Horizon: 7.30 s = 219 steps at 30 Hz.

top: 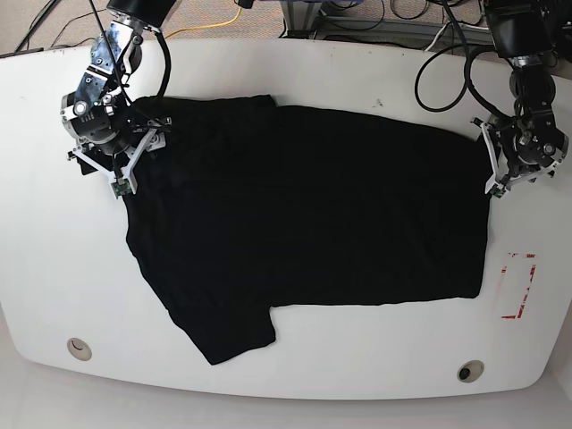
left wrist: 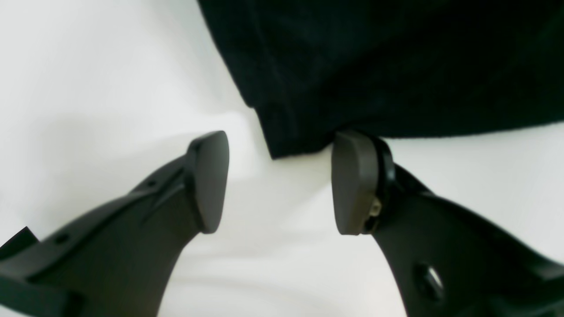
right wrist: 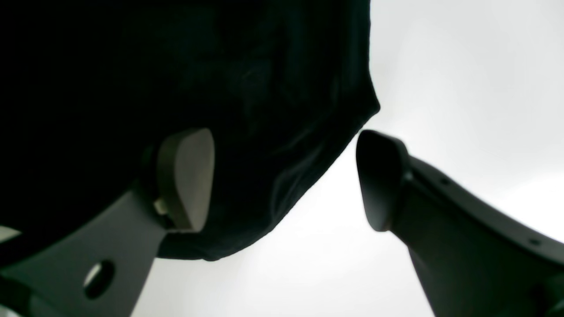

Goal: Layout the t-shirt on the table in an organized manner, then fold the t-shirt properly
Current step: 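Grasp the collar edge corners with both grippers, then pull the collar edge corners apart with both grippers to smooth the shirt, then release and move both grippers onto the shirt body to grasp, then drag the shirt body with the right gripper toward its sleeve side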

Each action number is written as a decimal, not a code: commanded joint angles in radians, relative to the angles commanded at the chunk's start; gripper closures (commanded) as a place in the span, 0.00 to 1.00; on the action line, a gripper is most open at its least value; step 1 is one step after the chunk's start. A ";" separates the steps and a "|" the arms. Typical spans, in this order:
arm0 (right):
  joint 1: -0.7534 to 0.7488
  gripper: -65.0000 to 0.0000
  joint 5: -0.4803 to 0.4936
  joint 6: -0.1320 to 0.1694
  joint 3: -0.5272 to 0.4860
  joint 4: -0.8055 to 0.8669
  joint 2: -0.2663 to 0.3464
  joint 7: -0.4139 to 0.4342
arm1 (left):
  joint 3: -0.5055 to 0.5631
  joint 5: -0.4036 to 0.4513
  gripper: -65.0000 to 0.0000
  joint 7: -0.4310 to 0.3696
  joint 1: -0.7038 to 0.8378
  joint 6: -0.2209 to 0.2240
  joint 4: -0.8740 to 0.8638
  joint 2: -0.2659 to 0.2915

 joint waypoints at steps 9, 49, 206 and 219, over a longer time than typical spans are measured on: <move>0.003 0.26 0.000 0.000 0.000 0.000 0.000 0.000 | 0.087 -0.104 0.54 0.000 0.005 0.000 -0.002 -0.008; 0.005 0.26 0.000 0.000 0.002 0.020 0.003 -0.002 | 0.083 -0.112 0.95 0.173 0.183 0.000 0.413 -0.032; -0.037 0.31 0.000 0.000 -0.061 -0.118 -0.089 -0.005 | 0.117 0.029 0.67 -0.189 -0.118 0.000 0.018 0.049; -0.031 0.98 0.000 0.000 -0.061 -0.095 -0.100 -0.011 | 0.115 0.029 0.67 -0.189 -0.114 0.000 0.018 0.044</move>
